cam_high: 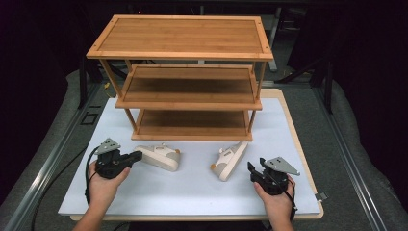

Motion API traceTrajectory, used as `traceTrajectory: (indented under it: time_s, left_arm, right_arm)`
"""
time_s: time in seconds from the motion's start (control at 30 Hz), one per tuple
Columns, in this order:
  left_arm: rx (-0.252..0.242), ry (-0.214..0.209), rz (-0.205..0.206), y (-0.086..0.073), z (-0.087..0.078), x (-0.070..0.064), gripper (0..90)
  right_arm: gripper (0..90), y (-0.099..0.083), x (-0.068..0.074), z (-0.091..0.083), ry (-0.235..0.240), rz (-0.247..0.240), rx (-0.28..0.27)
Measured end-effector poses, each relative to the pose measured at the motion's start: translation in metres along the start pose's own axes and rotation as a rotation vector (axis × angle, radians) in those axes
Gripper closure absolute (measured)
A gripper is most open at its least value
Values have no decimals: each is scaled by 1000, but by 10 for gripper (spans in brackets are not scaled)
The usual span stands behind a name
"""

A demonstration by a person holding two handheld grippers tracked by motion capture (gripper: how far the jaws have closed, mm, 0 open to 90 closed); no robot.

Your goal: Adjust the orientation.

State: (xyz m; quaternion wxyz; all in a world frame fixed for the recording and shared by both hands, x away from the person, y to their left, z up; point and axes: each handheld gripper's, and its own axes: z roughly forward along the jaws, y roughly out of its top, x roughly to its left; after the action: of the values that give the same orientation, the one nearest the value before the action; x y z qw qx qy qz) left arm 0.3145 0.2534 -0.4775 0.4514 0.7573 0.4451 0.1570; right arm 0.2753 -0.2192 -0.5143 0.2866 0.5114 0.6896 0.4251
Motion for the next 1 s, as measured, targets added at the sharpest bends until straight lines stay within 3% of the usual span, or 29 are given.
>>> traceTrajectory:
  time_s: [0.17,0.3,0.43,0.63,0.77,1.0]
  left_arm:
    - [10,-12,15,9,16,-10,896]
    - [28,-12,18,10,27,-14,896]
    - [40,7,36,8,33,-15,895]
    - [37,18,30,6,34,-14,896]
    - [27,16,24,4,34,-13,896]
    - [33,24,46,2,31,-16,898]
  right_arm:
    - [624,1,-5,-4,21,35,-2]
    - [679,1,-6,-7,8,46,0]
    - [680,1,-8,-7,13,45,-3]
    - [674,2,-6,-6,36,32,-22]
    - [663,2,-5,-6,13,11,-30]
    - [678,1,-7,-5,33,39,-6]
